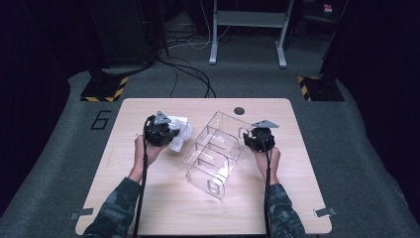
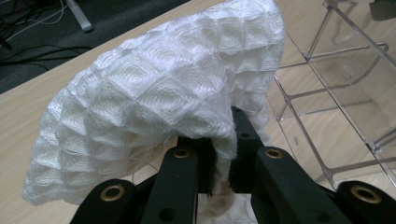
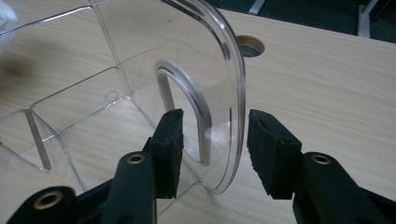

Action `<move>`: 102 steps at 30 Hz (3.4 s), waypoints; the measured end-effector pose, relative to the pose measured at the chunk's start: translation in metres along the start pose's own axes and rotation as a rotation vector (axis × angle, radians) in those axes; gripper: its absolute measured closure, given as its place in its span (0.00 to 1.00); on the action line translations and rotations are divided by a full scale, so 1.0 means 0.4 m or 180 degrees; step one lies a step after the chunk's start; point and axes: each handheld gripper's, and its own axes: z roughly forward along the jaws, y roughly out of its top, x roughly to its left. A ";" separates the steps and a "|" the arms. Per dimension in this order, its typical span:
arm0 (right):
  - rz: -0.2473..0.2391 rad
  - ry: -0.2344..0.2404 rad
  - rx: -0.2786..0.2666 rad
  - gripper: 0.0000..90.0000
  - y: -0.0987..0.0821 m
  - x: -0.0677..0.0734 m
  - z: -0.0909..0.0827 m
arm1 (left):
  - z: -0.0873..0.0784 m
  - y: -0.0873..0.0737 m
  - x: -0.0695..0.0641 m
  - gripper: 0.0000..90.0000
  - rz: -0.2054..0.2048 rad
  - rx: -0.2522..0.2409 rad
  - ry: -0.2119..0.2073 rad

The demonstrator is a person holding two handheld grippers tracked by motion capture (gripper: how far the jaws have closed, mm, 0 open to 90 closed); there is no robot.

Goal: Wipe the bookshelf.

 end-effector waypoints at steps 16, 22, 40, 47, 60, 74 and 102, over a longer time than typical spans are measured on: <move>-0.0088 -0.0070 -0.0059 0.77 0.004 0.006 0.003 | 0.049 0.070 -0.005 0.93 0.0077 0.0013 -0.0101; -0.0081 -0.0083 -0.0057 0.79 0.004 0.010 0.004 | 0.067 0.100 -0.002 0.93 0.0103 0.0013 -0.0104; -0.0113 -0.0086 -0.0032 0.79 0.007 0.008 0.006 | 0.164 0.178 -0.049 0.93 0.0155 0.0098 -0.0178; -0.0097 -0.0092 -0.0006 0.80 0.009 0.010 0.006 | 0.179 0.182 -0.070 0.93 0.0307 0.0136 -0.0328; -0.0070 -0.0115 0.0010 0.80 0.010 0.013 0.005 | 0.140 0.138 -0.063 0.93 0.0384 0.0119 -0.0413; -0.0071 -0.0132 0.0013 0.80 0.011 0.015 0.005 | 0.075 0.088 -0.071 0.93 0.0402 0.0049 -0.0464; -0.0056 -0.0163 0.0048 0.80 0.012 0.018 0.004 | -0.053 -0.028 -0.104 0.93 0.0511 0.0010 -0.0507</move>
